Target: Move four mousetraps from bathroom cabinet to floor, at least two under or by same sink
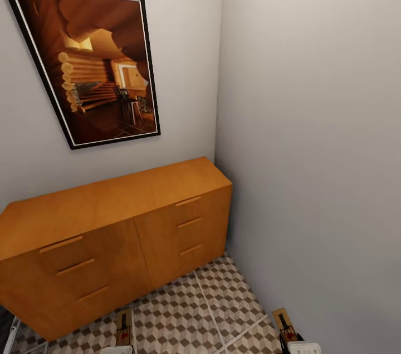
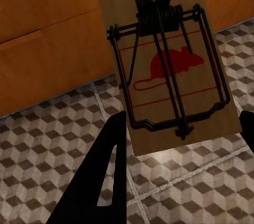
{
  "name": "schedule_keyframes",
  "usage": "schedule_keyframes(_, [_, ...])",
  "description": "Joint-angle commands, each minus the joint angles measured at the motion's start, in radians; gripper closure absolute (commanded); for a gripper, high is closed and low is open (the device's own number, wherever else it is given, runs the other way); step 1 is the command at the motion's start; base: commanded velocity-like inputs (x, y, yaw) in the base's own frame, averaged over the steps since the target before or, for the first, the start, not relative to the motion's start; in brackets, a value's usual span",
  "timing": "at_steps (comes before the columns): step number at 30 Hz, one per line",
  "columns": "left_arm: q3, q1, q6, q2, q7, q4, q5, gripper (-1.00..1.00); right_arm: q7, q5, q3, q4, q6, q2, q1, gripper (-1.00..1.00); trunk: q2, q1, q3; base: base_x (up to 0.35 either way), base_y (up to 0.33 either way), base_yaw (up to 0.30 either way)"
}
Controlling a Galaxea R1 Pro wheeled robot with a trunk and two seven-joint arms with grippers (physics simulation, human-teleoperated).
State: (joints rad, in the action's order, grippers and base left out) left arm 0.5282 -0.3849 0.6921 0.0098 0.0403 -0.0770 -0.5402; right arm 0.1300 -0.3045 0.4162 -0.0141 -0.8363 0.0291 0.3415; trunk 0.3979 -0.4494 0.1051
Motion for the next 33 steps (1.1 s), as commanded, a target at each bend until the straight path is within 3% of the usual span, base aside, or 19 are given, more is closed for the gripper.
schedule_keyframes(1, [0.008,-0.001,0.004,-0.001,0.006,-0.003,0.000,1.00,0.007,-0.004,0.009,0.000,-0.001,0.000,0.001,1.00,0.002,-0.001,0.002,0.000,0.000,0.000])
schedule_keyframes(9, [0.009,-0.001,0.004,-0.001,0.006,-0.003,0.000,1.00,0.008,-0.004,0.009,-0.001,-0.001,0.000,0.001,1.00,0.002,-0.001,0.002,-0.024,0.000,0.073])
schedule_keyframes(33, [0.009,0.000,0.004,-0.002,0.004,-0.003,0.000,1.00,0.008,-0.004,0.009,-0.001,0.000,0.000,0.001,1.00,0.002,-0.001,0.002,-0.231,0.000,0.238])
